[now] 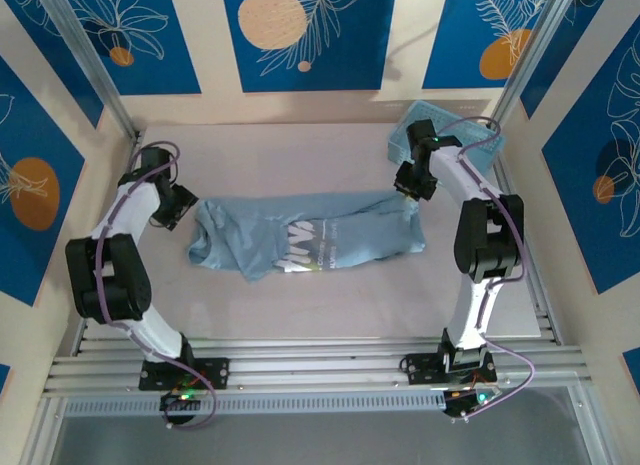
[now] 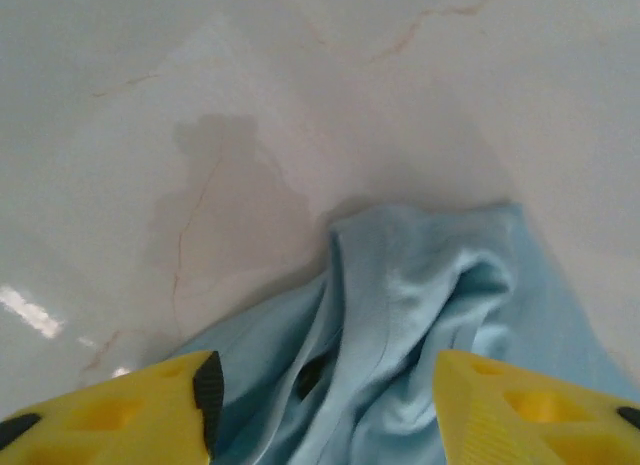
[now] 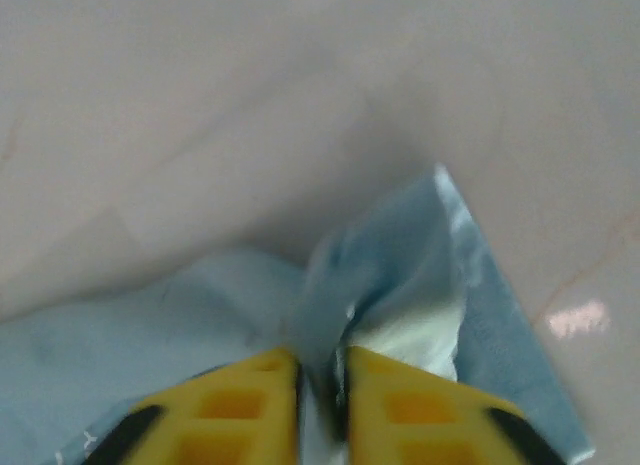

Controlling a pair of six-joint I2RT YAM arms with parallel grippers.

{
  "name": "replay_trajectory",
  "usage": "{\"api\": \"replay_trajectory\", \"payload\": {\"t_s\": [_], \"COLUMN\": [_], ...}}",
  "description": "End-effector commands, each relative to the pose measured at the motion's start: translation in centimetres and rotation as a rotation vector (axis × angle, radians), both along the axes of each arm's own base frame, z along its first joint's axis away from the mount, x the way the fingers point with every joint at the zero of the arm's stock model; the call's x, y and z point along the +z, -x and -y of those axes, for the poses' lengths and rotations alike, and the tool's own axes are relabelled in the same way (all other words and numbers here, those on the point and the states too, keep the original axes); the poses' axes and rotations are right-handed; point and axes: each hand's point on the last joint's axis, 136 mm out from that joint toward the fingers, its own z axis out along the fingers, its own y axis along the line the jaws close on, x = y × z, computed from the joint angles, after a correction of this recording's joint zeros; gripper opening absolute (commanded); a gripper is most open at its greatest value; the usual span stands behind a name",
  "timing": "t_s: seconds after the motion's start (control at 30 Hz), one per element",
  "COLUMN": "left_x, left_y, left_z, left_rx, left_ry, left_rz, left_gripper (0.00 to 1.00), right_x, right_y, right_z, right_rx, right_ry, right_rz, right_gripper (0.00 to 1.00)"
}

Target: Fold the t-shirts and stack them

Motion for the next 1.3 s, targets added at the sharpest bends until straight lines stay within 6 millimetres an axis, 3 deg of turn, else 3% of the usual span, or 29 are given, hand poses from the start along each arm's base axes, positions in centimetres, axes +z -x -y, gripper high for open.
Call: {"api": "replay_trajectory", "payload": {"t_s": [0.0, 0.17, 0.27, 0.43, 0.6, 0.8, 0.9, 1.03, 1.13, 1.27], "left_x": [3.4, -1.6, -4.2, -6.6, -8.6, -9.9, -10.6, -9.0, -6.5, -1.1], "left_y": [3.6, 11.5, 13.9, 13.8, 13.6, 13.6, 13.7, 12.7, 11.9, 10.8], "left_z": [2.3, 10.2, 14.1, 16.8, 16.9, 18.4, 18.8, 18.0, 17.2, 15.9], "left_rx": [-0.066, -0.112, -0.110, -0.148, -0.174, -0.222, -0.232, -0.230, -0.228, -0.208], "left_ry": [0.008, 0.255, 0.358, 0.349, 0.284, 0.260, 0.236, 0.165, 0.115, 0.059], "left_rz": [0.003, -0.152, -0.193, -0.223, -0.274, -0.322, -0.350, -0.309, -0.254, -0.132], "left_gripper": [0.60, 0.58, 0.58, 0.55, 0.49, 0.35, 0.19, 0.01, 0.00, 0.00], "right_x": [3.1, 3.5, 3.6, 3.3, 3.9, 4.2, 4.1, 4.1, 3.9, 4.5], "right_y": [2.4, 6.5, 8.3, 10.5, 11.2, 11.6, 11.7, 12.0, 12.1, 11.8], "right_z": [0.4, -0.5, -2.6, -5.2, -5.5, -4.8, -4.4, -4.0, -3.3, -1.5], "right_rx": [-0.039, -0.020, 0.053, 0.149, 0.169, 0.167, 0.160, 0.153, 0.133, 0.072], "right_ry": [-0.007, -0.039, -0.105, -0.162, -0.158, -0.136, -0.132, -0.121, -0.112, -0.082], "right_rz": [0.014, 0.008, 0.036, 0.028, 0.035, 0.040, 0.041, 0.041, 0.037, 0.056], "right_gripper": [0.45, 0.53, 0.54, 0.55, 0.54, 0.53, 0.52, 0.50, 0.49, 0.48]}}
